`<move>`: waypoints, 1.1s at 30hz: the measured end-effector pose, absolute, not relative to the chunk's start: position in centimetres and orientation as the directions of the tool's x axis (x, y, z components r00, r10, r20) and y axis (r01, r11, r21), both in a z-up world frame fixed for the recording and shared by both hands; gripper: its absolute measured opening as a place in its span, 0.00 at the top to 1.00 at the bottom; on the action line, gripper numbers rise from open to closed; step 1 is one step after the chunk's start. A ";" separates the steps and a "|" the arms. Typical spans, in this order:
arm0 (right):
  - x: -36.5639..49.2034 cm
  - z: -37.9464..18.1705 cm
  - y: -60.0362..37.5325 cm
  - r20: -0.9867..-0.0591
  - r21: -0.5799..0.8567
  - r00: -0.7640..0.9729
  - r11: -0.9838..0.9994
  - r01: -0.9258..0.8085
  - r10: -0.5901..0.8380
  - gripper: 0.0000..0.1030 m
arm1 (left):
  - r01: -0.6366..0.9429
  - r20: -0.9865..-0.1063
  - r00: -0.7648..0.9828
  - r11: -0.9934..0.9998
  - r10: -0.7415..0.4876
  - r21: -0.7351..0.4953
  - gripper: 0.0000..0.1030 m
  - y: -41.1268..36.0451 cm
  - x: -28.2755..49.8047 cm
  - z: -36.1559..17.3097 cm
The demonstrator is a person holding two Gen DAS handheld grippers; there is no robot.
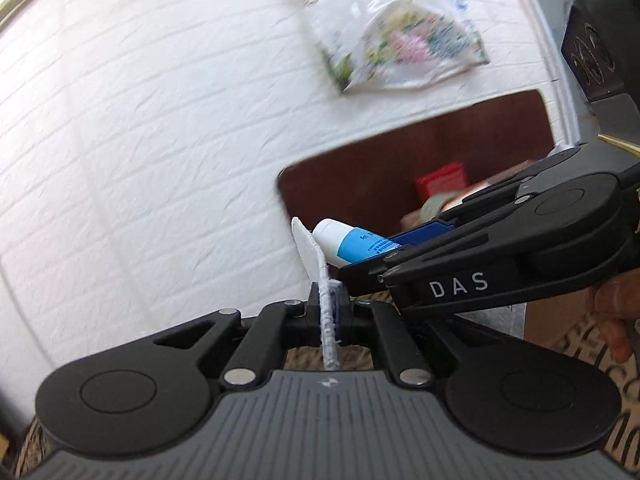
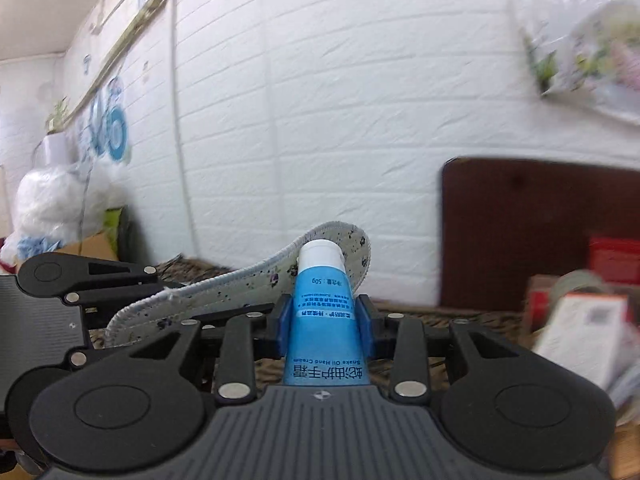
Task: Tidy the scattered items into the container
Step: 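Carry the insole and the cream tube over the cardboard box with both grippers, then open both grippers to drop the insole and tube into the box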
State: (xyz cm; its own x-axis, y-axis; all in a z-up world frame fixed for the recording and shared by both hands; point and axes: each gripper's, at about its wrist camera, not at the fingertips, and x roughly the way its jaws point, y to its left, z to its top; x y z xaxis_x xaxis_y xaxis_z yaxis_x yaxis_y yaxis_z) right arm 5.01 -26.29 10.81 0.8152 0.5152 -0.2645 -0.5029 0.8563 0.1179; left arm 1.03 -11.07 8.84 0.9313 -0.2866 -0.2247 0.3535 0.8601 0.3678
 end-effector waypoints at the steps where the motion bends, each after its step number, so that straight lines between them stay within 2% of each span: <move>1: 5.0 11.4 -27.6 -0.254 0.113 0.832 0.870 -0.481 0.493 0.68 | 0.371 -0.214 0.926 0.849 -0.310 0.375 0.93 -12.3 1.6 9.2; 9: 5.3 12.3 -38.4 -0.252 0.103 0.923 0.956 -0.273 0.291 0.68 | 0.515 -0.211 0.857 0.769 -0.470 0.379 0.93 -21.7 5.8 8.8; 14: 6.3 10.9 -43.3 -0.287 0.118 0.940 0.981 -0.157 0.185 0.68 | 0.571 -0.256 0.821 0.727 -0.511 0.381 0.93 -25.4 7.0 7.3; 18: 7.4 8.6 -45.3 -0.338 0.116 0.933 0.990 -0.086 0.120 0.68 | 0.600 -0.330 0.799 0.704 -0.503 0.379 0.93 -27.2 8.2 5.4; 22: 8.5 6.2 -46.3 -0.390 0.107 0.918 0.994 -0.030 0.070 0.68 | 0.587 -0.374 0.806 0.704 -0.460 0.400 0.81 -27.2 8.9 3.9; 25: 8.4 5.4 -46.7 -0.379 0.112 0.924 0.994 -0.004 0.046 0.67 | 0.600 -0.405 0.792 0.707 -0.457 0.374 0.67 -26.5 9.8 3.3; 29: 8.4 5.6 -46.7 -0.378 0.101 0.925 0.995 0.018 0.022 0.67 | 0.606 -0.404 0.787 0.711 -0.467 0.357 0.61 -25.1 9.4 3.5; 30: 8.4 5.6 -46.7 -0.379 0.102 0.925 0.995 0.019 0.021 0.66 | 0.605 -0.402 0.787 0.714 -0.468 0.353 0.54 -24.9 9.2 3.7; 31: 8.2 5.6 -46.7 -0.379 0.104 0.925 0.994 0.023 0.018 0.63 | 0.608 -0.399 0.785 0.714 -0.474 0.347 0.46 -24.6 8.8 3.8; 32: 8.0 5.6 -46.7 -0.377 0.105 0.926 0.994 0.029 0.013 0.51 | 0.606 -0.391 0.787 0.717 -0.477 0.345 0.42 -24.3 8.4 3.9; 33: 7.8 5.7 -46.6 -0.372 0.104 0.928 0.994 0.032 0.009 0.46 | 0.602 -0.381 0.791 0.720 -0.479 0.345 0.32 -23.9 7.9 3.9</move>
State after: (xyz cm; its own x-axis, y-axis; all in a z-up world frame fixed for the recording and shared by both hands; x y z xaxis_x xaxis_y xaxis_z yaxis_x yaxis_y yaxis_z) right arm 7.79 -46.57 5.69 0.9282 0.0091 -0.3720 0.0317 0.9941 0.1036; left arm 7.94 -23.93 3.95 0.7909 -0.4792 -0.3806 0.6023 0.7197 0.3453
